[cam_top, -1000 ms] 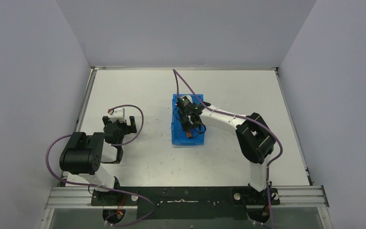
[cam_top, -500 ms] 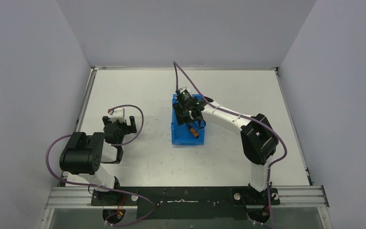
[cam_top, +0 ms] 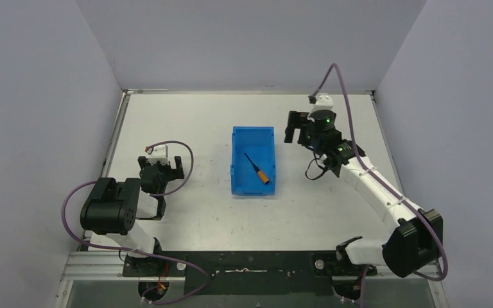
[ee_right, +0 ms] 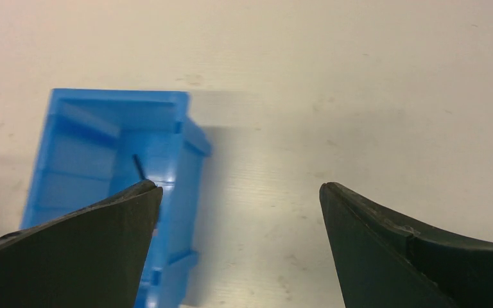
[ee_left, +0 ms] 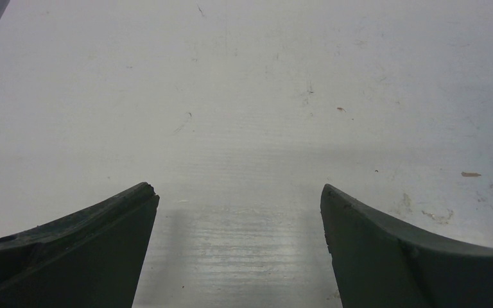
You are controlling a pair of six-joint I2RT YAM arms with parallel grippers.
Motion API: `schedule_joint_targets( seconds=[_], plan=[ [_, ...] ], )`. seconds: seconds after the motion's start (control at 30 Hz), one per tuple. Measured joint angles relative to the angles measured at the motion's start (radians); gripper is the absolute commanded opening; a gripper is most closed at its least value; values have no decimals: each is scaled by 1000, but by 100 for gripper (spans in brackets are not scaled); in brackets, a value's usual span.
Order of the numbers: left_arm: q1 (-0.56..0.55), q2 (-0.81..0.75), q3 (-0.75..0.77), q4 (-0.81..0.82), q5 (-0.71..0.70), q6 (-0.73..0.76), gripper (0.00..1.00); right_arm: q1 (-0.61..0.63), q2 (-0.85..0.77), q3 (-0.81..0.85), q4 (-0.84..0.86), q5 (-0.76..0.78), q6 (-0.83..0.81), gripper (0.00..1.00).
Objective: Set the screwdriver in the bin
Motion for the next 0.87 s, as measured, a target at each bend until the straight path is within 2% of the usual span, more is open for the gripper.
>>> schedule_joint_targets(
  seconds=[0.13,0.27,0.53,0.67,0.87],
  plan=[
    [0,0,0,0,0,0,97,-141,-141,-225,131,14,-32,100],
    [0,0,0,0,0,0,97,-267,-268,-507,331,19,-82,100],
    [0,0,0,0,0,0,97,-306,-404,-1000,811,37,-212,100],
    [0,0,0,0,0,0,97,-306,-417,-1100,951,51,-254,100],
    [0,0,0,0,0,0,97,-306,-459,-1120,1083,56,-288,100]
  ],
)
